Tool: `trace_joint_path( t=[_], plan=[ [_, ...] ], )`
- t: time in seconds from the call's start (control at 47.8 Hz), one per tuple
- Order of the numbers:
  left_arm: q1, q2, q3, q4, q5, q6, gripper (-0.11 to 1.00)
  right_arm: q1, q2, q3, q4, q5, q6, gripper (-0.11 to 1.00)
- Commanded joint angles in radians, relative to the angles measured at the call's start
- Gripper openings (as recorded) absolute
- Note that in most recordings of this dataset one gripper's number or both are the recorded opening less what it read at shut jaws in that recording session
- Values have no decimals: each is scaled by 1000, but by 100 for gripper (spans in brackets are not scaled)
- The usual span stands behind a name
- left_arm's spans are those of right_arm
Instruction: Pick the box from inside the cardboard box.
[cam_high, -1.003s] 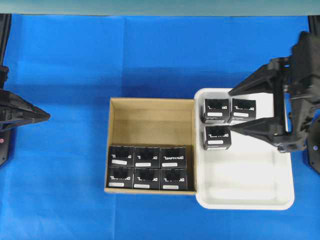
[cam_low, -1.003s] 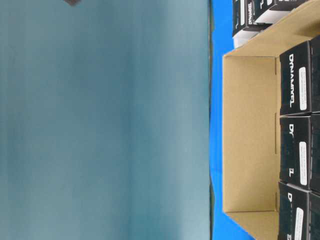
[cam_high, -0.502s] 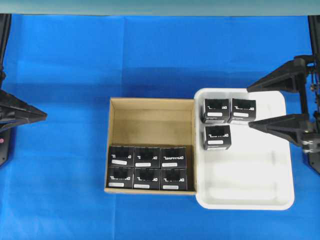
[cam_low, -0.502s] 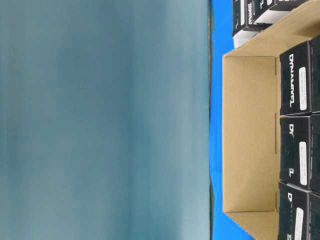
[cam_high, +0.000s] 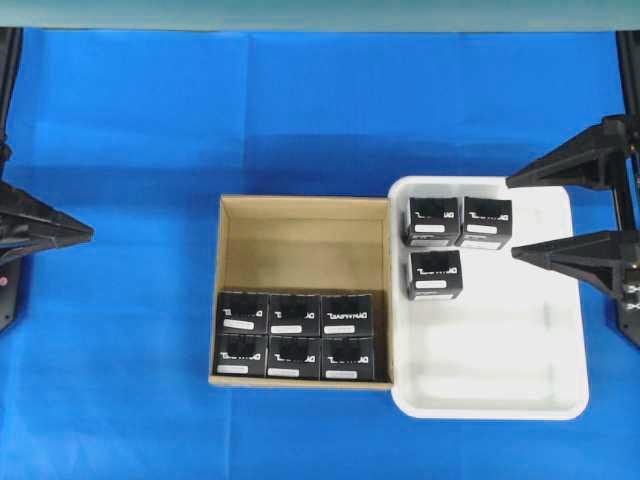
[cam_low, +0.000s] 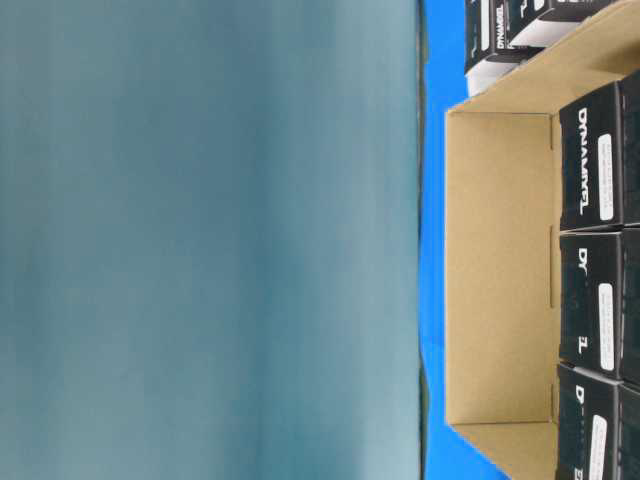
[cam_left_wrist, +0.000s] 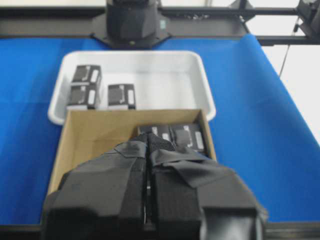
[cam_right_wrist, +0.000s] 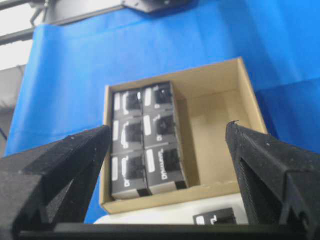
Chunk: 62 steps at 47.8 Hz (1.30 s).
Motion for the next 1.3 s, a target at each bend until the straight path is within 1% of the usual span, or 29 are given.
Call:
trace_joint_path(
  t=[0.0, 0.251, 0.523, 1.275],
  plan=[
    [-2, 6, -11, 3, -9, -2, -3, 2, -2, -6, 3, -12, 0, 97],
    [-2, 5, -11, 3, -9, -2, -3, 2, -51, 28, 3, -17, 2, 97],
    [-2, 0, -11, 3, -9, -2, -3, 2, -106, 35, 3, -23, 2, 97],
    [-2, -3, -11, 3, -11, -3, -3, 2, -140, 58, 3, -23, 2, 97]
  ],
)
